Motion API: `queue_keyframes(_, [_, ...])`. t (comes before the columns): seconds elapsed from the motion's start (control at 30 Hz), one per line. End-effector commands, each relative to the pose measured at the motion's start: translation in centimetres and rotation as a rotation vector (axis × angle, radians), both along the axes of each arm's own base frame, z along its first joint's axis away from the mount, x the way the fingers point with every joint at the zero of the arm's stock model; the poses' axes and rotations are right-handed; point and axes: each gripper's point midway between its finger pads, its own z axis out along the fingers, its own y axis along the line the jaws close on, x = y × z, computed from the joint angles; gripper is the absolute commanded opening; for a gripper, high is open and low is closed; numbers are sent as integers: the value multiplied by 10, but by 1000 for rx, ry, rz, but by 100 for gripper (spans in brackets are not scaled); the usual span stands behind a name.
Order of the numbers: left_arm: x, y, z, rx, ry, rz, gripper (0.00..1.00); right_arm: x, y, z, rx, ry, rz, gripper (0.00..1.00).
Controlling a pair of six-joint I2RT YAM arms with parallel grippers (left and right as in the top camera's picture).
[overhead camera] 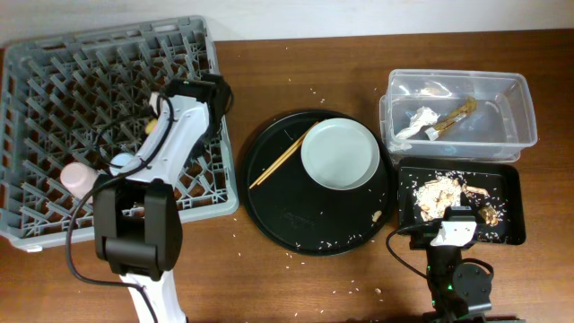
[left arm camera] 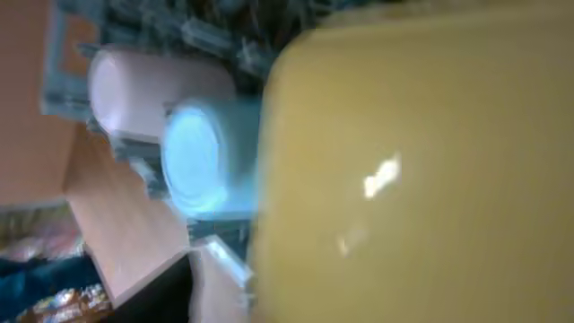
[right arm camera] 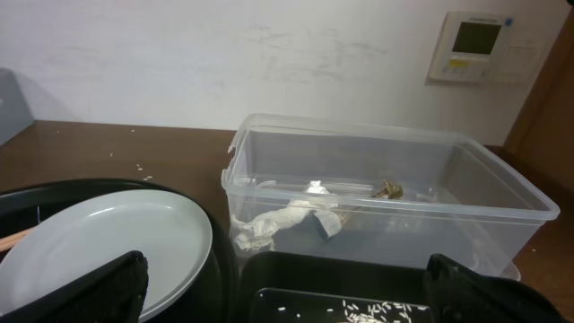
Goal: Sort waste into correct bins and load items into the dishwasher rack
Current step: 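Grasp the yellow bowl with the left gripper and place it in the rack, then grasp the white plate with the left gripper and stand it in the rack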
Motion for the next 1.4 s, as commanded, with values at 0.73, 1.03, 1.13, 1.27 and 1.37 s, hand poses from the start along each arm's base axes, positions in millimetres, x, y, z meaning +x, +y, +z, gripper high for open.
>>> queue_keyframes(0.73, [8, -295, -45, -983, 236, -656, 0, 0, 0, -4, -3, 5, -1, 98])
queue_keyframes(1.03, [21, 91, 142, 61, -196, 46, 0, 0, 0, -4, -3, 5, -1, 98])
queue_keyframes(1.13, [37, 111, 163, 198, -310, 76, 0, 0, 0, -4, -3, 5, -1, 99])
queue_keyframes(1.27, [45, 109, 147, 186, -323, 75, 0, 0, 0, -4, -3, 5, -1, 98])
queue_keyframes(1.37, [58, 97, 87, 87, -221, -36, 0, 0, 0, -4, -3, 5, -1, 98])
